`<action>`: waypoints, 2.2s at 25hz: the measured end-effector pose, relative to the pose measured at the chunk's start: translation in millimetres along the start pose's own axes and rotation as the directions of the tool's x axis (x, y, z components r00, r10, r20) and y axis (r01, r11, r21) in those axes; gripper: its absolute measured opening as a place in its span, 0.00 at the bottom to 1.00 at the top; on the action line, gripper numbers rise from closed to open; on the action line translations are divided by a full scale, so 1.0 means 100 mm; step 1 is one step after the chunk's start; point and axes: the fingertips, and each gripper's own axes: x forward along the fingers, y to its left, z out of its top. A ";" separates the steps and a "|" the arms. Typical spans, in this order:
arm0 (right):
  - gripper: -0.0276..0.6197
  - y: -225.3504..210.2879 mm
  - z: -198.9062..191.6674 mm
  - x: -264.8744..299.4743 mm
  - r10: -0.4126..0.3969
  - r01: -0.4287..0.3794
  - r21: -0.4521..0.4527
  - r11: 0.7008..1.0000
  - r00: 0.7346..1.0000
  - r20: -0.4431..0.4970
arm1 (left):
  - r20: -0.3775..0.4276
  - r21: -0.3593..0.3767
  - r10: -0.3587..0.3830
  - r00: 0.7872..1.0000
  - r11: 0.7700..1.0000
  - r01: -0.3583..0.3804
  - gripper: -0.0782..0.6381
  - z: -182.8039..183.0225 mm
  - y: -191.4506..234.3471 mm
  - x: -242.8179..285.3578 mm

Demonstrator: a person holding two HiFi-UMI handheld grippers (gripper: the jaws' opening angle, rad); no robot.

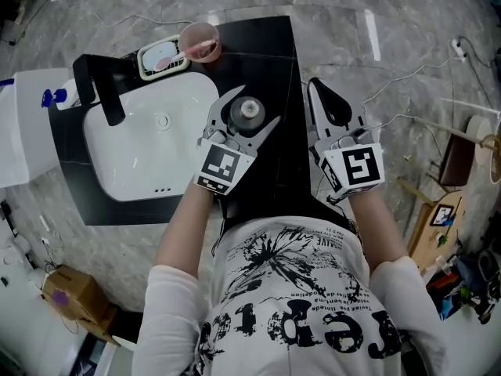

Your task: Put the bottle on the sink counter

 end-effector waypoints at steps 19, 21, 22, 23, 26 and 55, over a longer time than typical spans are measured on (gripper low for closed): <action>0.07 -0.01 -0.01 -0.16 0.003 -0.003 0.011 1.000 1.000 -0.005 | -0.069 -0.049 0.036 0.997 0.998 -0.040 0.60 -0.16 -0.04 -0.11; 0.07 0.05 0.00 -0.19 0.005 -0.005 0.010 1.000 1.000 -0.004 | -0.073 -0.040 0.028 0.997 0.999 -0.031 0.60 -0.21 -0.09 -0.17; 0.07 0.08 0.01 -0.22 0.007 -0.007 0.008 1.000 1.000 -0.002 | -0.079 -0.029 0.024 0.997 0.999 -0.027 0.60 -0.23 -0.12 -0.19; 0.07 0.12 0.02 -0.24 0.009 -0.009 0.004 1.000 1.000 0.000 | -0.085 -0.022 0.023 0.996 0.999 -0.025 0.60 -0.25 -0.15 -0.22; 0.07 0.22 0.06 -0.33 0.006 -0.006 -0.004 1.000 1.000 0.001 | -0.080 -0.054 0.027 0.996 0.998 -0.031 0.62 -0.24 -0.18 -0.29; 0.07 1.54 1.23 -1.80 -0.037 0.047 -0.062 0.997 0.988 0.151 | 0.368 0.043 0.107 0.924 0.990 -0.132 0.13 1.72 -0.71 -2.81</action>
